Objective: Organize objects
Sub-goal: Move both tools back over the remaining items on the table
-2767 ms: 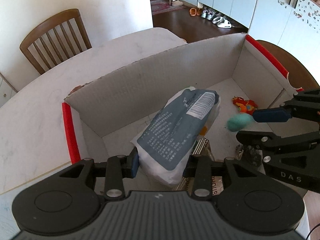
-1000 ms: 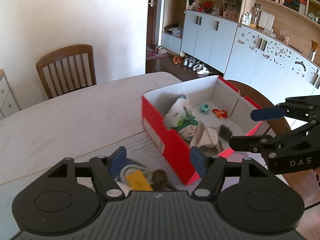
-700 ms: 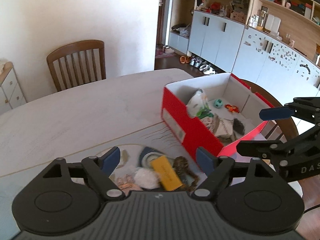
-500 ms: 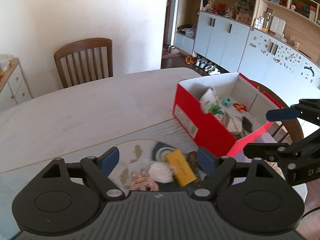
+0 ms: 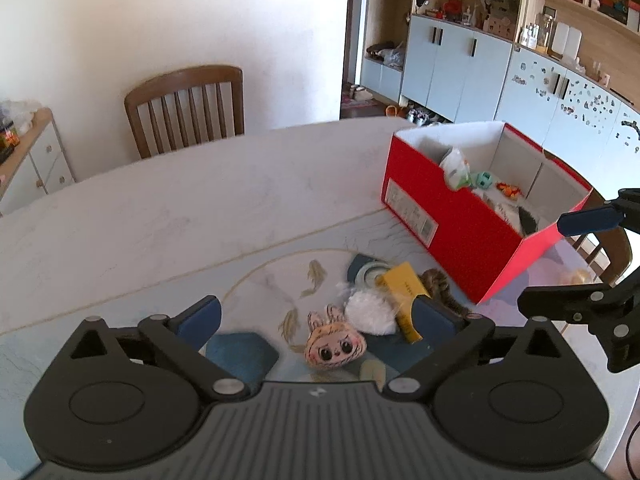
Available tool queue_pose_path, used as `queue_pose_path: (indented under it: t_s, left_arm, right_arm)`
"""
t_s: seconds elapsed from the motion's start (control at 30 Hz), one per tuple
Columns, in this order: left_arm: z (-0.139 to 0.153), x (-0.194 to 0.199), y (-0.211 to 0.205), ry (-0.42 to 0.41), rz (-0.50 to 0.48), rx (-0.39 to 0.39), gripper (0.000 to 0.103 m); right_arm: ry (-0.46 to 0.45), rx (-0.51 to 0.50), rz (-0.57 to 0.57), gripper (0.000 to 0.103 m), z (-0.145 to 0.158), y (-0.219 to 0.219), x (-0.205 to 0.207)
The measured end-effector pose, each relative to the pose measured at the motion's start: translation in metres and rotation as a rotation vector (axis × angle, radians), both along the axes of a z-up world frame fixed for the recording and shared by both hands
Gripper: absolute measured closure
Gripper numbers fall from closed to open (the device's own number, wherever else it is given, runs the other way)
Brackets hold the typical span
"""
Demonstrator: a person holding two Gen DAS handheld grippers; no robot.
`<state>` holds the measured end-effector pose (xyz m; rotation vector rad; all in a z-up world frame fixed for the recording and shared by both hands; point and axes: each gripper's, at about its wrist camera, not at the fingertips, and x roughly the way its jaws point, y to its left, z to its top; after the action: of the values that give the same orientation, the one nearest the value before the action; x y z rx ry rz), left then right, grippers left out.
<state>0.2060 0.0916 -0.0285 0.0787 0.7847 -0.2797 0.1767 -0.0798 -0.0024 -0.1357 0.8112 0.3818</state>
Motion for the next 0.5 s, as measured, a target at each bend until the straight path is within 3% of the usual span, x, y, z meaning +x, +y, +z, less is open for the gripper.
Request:
queue_pose_path:
  t_s: [0.5]
  left_arm:
    - [-0.078, 0.019, 0.003, 0.107, -0.025, 0.011, 0.001]
  right_arm:
    - [0.142, 0.017, -0.023, 0.007, -0.058, 0.011, 0.02]
